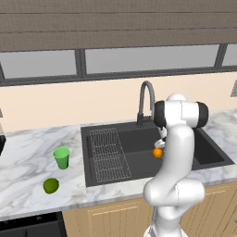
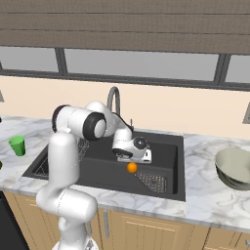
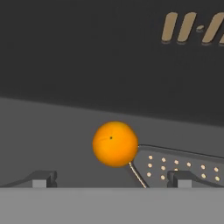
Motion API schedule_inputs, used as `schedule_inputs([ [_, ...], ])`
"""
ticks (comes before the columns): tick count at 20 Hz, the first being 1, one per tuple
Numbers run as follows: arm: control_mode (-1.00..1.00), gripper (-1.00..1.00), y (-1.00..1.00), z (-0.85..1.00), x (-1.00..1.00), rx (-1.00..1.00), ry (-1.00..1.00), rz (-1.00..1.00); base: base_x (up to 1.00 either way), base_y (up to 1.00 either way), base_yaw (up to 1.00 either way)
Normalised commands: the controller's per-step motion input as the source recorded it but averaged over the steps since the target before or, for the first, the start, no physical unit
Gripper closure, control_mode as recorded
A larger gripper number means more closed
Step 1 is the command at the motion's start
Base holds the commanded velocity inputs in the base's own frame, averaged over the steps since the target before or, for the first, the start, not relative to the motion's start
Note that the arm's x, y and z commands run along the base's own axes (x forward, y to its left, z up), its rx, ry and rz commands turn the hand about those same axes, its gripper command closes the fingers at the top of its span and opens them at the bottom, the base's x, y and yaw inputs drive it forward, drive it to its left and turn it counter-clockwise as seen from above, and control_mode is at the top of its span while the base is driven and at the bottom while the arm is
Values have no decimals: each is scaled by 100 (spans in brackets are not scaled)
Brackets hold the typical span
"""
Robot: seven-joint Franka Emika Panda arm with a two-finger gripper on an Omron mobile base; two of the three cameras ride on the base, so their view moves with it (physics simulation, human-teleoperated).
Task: Remove the orange and lime from the sink. Then move the bowl and cup from the counter to the sink for washing.
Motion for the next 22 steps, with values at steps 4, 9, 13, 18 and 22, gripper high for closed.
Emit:
schedule_inputs([
  [4, -100, -100, 3, -12, 4, 0, 1, 0, 0, 0, 0],
  [9, -100, -100, 3, -11, 3, 0, 1, 0, 0, 0, 0],
  [13, -100, -100, 3, -10, 3, 0, 0, 0, 0, 0, 0],
  [18, -100, -100, 1, -10, 3, 0, 1, 0, 0, 0, 0],
  [22, -100, -100, 2, -10, 2, 0, 1, 0, 0, 0, 0],
])
